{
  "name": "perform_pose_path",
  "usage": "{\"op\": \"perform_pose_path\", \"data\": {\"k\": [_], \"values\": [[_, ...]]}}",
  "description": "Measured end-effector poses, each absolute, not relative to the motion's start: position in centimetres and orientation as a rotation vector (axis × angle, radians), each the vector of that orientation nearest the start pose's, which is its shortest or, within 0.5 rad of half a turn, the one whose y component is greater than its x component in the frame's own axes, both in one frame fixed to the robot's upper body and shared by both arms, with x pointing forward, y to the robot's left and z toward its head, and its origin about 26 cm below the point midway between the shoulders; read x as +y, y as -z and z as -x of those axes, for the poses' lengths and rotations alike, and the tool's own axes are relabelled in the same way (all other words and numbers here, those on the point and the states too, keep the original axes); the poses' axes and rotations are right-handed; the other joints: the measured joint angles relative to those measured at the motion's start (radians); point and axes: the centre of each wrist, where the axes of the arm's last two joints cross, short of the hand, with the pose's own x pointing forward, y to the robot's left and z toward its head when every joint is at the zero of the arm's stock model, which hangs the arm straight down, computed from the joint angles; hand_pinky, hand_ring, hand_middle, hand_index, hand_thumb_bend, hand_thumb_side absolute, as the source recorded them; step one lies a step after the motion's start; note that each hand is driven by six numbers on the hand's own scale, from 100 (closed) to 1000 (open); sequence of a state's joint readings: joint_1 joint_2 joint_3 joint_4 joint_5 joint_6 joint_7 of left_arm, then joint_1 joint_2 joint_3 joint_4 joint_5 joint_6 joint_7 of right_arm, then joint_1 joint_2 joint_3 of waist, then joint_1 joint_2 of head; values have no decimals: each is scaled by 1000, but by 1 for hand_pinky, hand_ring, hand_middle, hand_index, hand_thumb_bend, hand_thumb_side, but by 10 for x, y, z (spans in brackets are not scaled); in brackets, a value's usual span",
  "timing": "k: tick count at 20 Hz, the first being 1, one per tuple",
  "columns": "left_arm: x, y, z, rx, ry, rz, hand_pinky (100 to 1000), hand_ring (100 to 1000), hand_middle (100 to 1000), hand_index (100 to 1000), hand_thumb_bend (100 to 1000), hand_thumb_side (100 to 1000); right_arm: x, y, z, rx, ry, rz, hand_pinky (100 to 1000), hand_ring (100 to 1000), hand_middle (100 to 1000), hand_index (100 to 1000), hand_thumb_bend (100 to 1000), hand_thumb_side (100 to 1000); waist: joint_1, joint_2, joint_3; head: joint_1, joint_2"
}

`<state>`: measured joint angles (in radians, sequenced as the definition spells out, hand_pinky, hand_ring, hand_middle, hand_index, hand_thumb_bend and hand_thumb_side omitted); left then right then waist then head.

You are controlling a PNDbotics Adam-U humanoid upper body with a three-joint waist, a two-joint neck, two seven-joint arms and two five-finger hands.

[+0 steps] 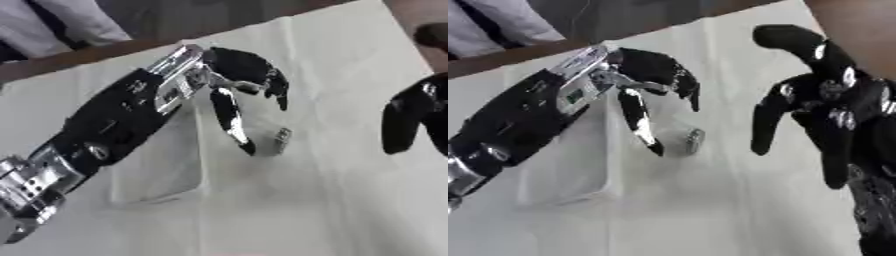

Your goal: Pick up objects on the table and place them in the box.

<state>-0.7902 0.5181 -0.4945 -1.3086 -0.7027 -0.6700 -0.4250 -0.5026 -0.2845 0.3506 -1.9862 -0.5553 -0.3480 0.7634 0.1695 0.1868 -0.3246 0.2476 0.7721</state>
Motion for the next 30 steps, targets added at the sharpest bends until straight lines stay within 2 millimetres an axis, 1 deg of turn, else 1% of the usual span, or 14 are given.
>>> {"op": "perform_pose_path", "data": {"k": [2,4,9,15,17,20,21,22,23,27,28,29,30], "values": [[208,-166,-422,2053,-2637,470,496,602,642,775,634,774,-149,-220,-297,2646,1451,1391,390,521,973,305,100,887,1,0,0,0,0],[207,-161,-423,2059,-2648,456,489,597,634,777,592,787,-149,-220,-297,2643,1456,1394,389,519,975,302,100,886,3,0,0,0,0],[204,-150,-423,2073,-2671,421,479,593,625,775,574,795,-148,-220,-297,2636,1467,1401,389,518,975,302,100,878,8,0,8,0,0],[206,-140,-421,2087,-2696,398,465,586,617,772,513,805,-148,-219,-297,2629,1480,1410,387,515,972,301,100,884,14,0,17,-1,0],[207,-137,-420,2097,-2700,386,455,576,608,759,479,801,-148,-219,-297,2627,1483,1412,387,515,971,303,100,885,17,0,22,-1,0],[207,-135,-419,2122,-2699,361,426,559,583,732,353,800,-148,-219,-297,2627,1485,1413,387,514,969,301,100,885,18,0,28,-2,0],[207,-133,-418,2133,-2698,350,422,556,580,729,344,801,-148,-219,-297,2626,1486,1413,387,514,969,299,100,885,18,0,30,-2,0],[207,-132,-418,2148,-2695,337,411,548,569,719,312,802,-148,-219,-297,2625,1487,1414,387,514,969,296,100,885,19,0,32,-2,0],[207,-132,-418,2163,-2687,325,411,548,569,719,312,802,-148,-219,-297,2625,1489,1415,387,514,969,296,100,885,19,0,32,-2,0],[208,-131,-418,2223,-2662,276,398,533,551,705,262,811,-148,-219,-297,2622,1489,1420,387,513,967,293,100,884,19,0,37,-2,0],[208,-131,-418,2235,-2657,266,395,528,546,700,235,818,-148,-219,-297,2622,1489,1420,385,511,966,293,100,885,19,0,37,-3,0],[207,-131,-417,2246,-2653,255,395,529,547,701,238,818,-148,-219,-297,2622,1489,1420,385,511,966,293,100,885,19,0,38,-3,0],[207,-131,-417,2256,-2648,246,385,515,531,685,175,806,-148,-219,-297,2622,1489,1420,384,511,966,293,100,885,19,0,38,-3,0]]}}
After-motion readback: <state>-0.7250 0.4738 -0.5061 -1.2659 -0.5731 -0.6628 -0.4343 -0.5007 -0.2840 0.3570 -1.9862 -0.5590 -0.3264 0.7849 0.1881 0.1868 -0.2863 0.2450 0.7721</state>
